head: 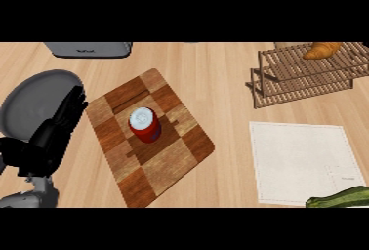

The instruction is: Pick the croissant from the placemat and place it in the tiered shelf

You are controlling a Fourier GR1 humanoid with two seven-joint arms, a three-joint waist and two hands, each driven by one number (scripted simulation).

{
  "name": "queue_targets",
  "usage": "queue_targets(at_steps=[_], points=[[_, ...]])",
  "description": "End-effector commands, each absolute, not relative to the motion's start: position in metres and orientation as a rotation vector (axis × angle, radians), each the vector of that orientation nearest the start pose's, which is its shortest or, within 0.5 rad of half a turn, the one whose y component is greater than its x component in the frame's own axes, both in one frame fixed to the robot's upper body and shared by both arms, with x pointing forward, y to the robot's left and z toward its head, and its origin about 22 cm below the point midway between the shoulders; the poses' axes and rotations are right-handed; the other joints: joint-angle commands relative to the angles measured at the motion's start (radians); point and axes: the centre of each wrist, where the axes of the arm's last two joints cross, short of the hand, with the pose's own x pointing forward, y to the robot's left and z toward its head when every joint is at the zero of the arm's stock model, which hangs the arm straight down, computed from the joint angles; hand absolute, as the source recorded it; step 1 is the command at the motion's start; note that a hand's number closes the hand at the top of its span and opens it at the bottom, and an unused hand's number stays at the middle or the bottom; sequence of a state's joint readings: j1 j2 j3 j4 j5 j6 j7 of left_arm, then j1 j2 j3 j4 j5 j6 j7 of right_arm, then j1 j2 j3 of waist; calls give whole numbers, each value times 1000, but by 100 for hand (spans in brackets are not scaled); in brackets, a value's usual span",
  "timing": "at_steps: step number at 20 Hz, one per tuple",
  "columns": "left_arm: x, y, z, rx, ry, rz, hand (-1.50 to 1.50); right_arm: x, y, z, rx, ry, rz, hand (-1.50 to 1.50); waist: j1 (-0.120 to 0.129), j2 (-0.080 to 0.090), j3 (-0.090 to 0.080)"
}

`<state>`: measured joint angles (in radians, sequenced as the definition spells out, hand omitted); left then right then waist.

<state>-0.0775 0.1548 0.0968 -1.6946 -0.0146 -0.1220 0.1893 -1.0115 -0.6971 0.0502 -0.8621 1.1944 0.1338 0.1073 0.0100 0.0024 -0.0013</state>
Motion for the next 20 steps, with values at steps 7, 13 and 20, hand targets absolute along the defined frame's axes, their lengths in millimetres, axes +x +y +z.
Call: queue_targets(at_steps=[7, 13, 20], points=[[261, 278, 70, 106, -1574, -188, 0, 420, -312, 321, -1514, -1396, 761, -150, -2, -6, 2], [242, 274, 49, 101, -1549, -202, 0, 395, -327, 383, -1422, -1571, 458, -150, -4, -11, 1], [250, 285, 61, 133, -1561, -170, 0, 354, -384, 434, -1147, -1591, -20, -150, -19, -13, 2]])
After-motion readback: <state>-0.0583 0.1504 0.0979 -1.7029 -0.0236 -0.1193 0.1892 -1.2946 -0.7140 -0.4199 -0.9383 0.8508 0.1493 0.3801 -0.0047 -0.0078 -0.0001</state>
